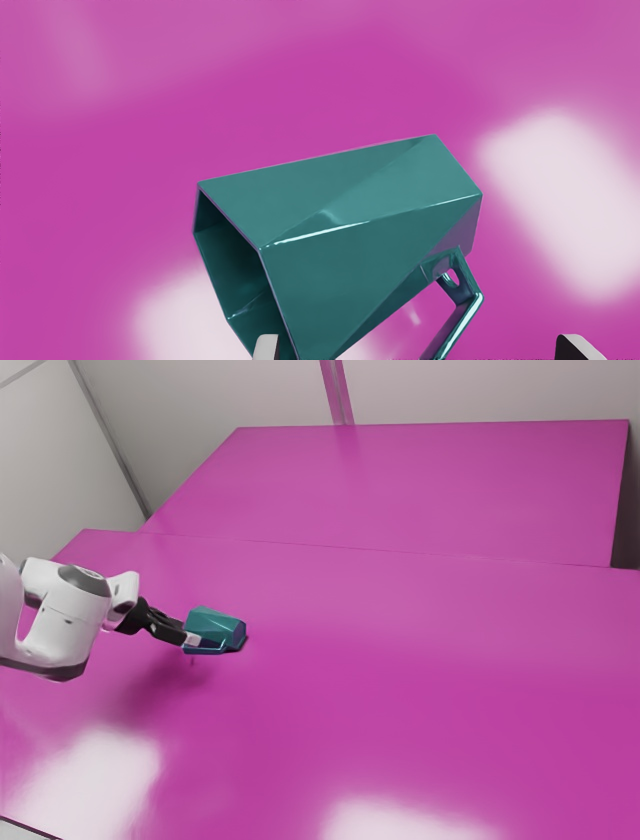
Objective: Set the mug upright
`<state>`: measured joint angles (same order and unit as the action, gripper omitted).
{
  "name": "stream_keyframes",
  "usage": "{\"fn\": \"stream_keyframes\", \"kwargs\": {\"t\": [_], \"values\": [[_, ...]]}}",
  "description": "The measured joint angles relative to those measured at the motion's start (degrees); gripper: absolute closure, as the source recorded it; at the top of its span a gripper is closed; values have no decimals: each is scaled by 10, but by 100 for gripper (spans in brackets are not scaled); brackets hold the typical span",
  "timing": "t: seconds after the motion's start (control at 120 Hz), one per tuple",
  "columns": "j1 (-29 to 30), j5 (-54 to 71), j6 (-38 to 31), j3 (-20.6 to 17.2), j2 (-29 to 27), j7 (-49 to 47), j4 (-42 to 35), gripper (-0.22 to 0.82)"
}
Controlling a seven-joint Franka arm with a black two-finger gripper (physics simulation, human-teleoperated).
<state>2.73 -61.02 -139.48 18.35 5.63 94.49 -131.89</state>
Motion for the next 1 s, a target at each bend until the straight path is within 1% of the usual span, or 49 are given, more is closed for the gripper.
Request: {"fn": "stream_keyframes", "kwargs": {"t": [0.167, 0.308, 0.517, 0.642, 0.792, 1.0], "values": [[0, -17, -4, 0, 25, 40, 15, 0], [0, -70, -4, -1, 44, 79, 21, 2], [-1, -97, 0, -15, 41, 126, 21, 13], [-1, -102, 3, -18, 40, 147, 19, 18], [-1, -104, 9, -25, 37, 168, 18, 29], [-1, -104, 16, -30, 28, 189, 25, 36]]}}
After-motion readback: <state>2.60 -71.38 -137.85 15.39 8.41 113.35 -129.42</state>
